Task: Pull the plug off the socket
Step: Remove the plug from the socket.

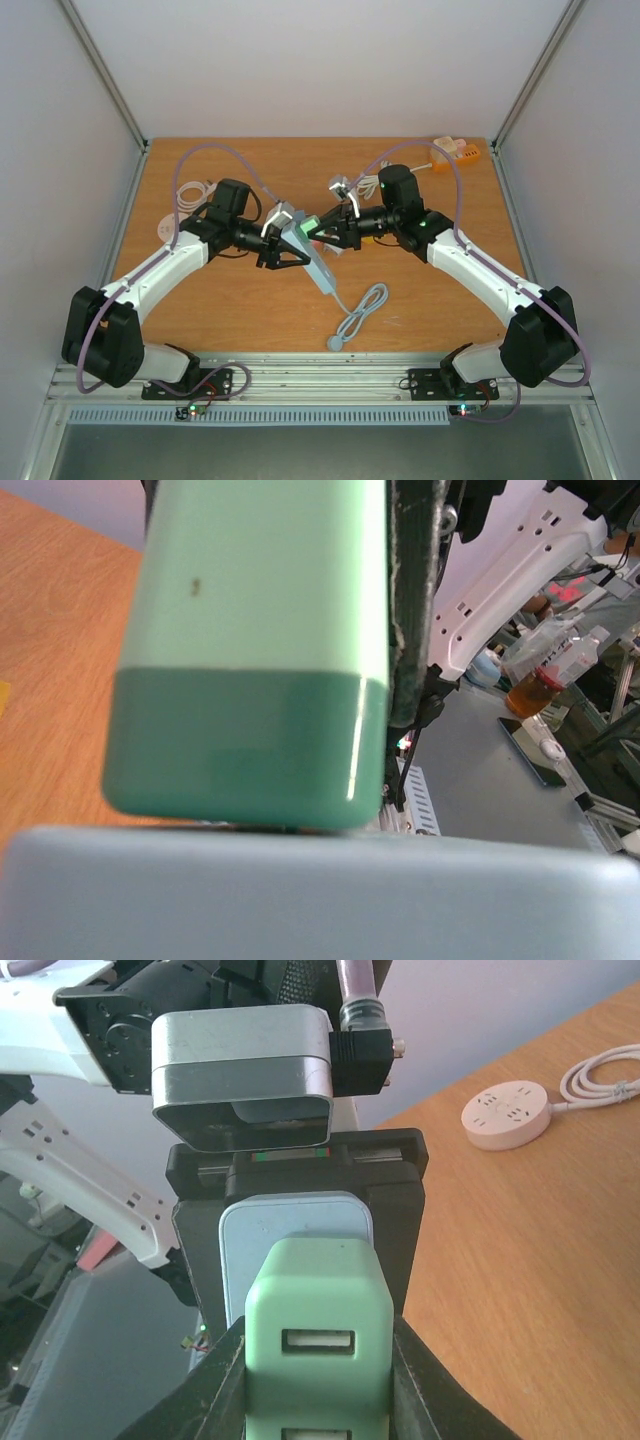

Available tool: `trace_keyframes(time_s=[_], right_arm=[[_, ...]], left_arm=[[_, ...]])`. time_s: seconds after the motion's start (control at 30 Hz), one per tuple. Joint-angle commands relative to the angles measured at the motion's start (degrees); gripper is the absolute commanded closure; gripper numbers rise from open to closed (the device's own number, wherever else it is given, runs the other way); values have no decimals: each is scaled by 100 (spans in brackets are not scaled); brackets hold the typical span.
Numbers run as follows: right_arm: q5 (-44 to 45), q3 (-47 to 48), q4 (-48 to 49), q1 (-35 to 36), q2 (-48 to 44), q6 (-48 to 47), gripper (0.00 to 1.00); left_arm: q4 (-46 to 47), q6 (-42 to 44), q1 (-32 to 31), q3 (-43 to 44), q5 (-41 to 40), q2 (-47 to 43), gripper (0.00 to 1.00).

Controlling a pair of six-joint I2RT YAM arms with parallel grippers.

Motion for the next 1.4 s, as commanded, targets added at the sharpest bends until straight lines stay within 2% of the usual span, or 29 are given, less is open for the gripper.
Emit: trace_keyframes(time_s=[0.0, 0.13, 0.43, 0.6, 0.7, 0.87, 1.03, 1.37], right_arm=[[55, 269, -229, -104, -116, -110, 99], [17, 199, -204, -104, -114, -154, 99], [-132, -170, 319, -121, -187, -34, 99], [-94, -278, 526, -121, -117, 132, 99], [-29, -222, 452, -121, -113, 125, 99], [34, -26, 27, -121, -96, -108, 99], [-119, 27, -77, -121, -87, -197, 99], [-50, 6, -79, -283, -74, -193, 99]], left_arm=[[-429, 685, 18, 88, -170, -156, 100], [-414, 723, 32, 116, -161, -194, 100], [599, -151, 328, -160, 60, -271, 99], [614, -218, 346, -200, 7, -255, 99], [371, -48, 322, -164, -91, -260, 100], [-576, 919, 80, 32, -372, -200, 100], [-1080, 1442, -50, 178, -320, -162, 99], [-755, 1272, -27, 101, -194, -208, 100]])
